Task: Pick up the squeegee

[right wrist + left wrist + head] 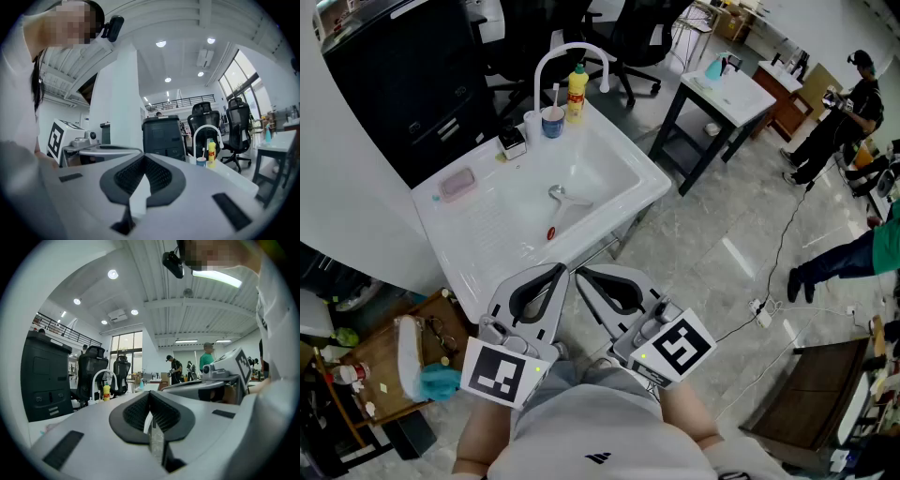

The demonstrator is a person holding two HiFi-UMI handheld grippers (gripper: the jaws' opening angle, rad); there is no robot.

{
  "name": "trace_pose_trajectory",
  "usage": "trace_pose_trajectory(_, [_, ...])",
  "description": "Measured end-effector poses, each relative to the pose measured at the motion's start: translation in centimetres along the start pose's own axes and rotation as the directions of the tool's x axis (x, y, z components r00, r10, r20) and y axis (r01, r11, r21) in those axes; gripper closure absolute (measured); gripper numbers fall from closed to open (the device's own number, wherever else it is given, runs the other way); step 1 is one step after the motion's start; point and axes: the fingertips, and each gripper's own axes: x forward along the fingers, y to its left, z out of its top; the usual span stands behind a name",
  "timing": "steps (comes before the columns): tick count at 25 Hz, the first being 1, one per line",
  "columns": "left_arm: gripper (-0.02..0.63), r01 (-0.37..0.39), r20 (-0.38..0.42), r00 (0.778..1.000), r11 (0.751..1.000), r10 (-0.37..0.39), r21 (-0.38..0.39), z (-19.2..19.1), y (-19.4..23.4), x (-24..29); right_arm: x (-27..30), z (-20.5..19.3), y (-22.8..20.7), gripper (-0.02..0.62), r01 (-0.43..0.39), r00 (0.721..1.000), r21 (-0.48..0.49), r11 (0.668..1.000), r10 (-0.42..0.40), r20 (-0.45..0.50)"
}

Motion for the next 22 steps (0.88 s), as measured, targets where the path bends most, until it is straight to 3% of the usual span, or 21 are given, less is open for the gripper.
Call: trace_pose_trajectory(22, [0.592,0.056,-0.014,0.998,0.998,-0.056,0.01,-0.8,4.5,0.1,3.8,0.2,-0.5,0.586,0.082,0.996,0.039,0.996,-0.083,0.02])
